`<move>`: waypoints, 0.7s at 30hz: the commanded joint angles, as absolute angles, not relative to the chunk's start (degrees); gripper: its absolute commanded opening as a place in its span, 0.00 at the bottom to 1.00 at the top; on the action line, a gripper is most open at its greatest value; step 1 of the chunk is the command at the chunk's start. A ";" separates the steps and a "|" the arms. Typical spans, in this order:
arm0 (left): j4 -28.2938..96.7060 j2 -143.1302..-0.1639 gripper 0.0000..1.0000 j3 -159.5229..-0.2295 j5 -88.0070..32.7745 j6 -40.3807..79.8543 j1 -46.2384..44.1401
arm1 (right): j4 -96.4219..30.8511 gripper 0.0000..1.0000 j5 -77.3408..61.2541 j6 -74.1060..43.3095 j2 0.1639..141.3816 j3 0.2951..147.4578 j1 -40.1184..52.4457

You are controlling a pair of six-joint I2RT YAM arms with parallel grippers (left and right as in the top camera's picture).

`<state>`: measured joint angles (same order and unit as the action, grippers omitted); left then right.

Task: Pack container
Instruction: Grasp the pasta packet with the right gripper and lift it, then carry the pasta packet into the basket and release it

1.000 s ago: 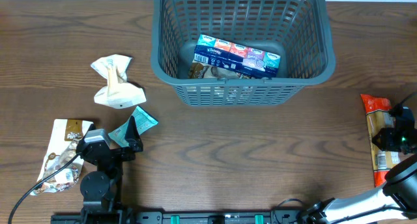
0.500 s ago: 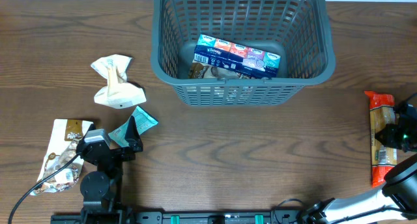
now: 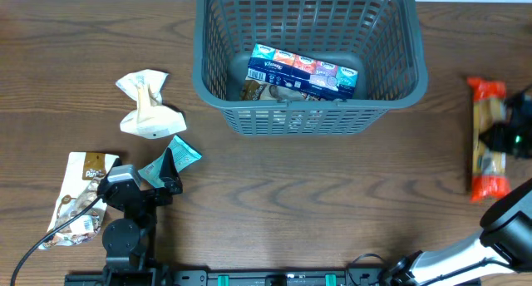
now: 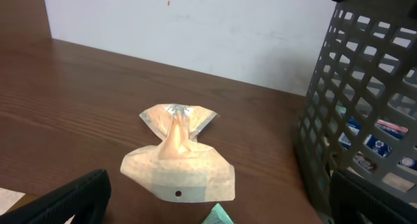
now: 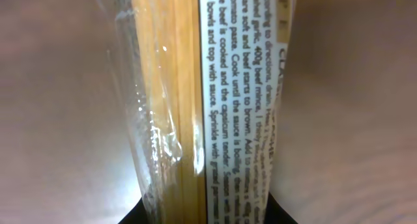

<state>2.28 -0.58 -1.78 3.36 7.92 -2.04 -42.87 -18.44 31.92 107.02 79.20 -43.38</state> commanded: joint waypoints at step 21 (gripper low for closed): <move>3.75 -0.23 0.99 -0.25 3.57 8.51 -2.28 | -43.09 0.01 -20.64 27.07 90.21 110.56 -16.67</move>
<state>2.28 -0.58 -1.78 3.33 7.94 -2.04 -43.92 -19.97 27.24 93.73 106.10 -19.49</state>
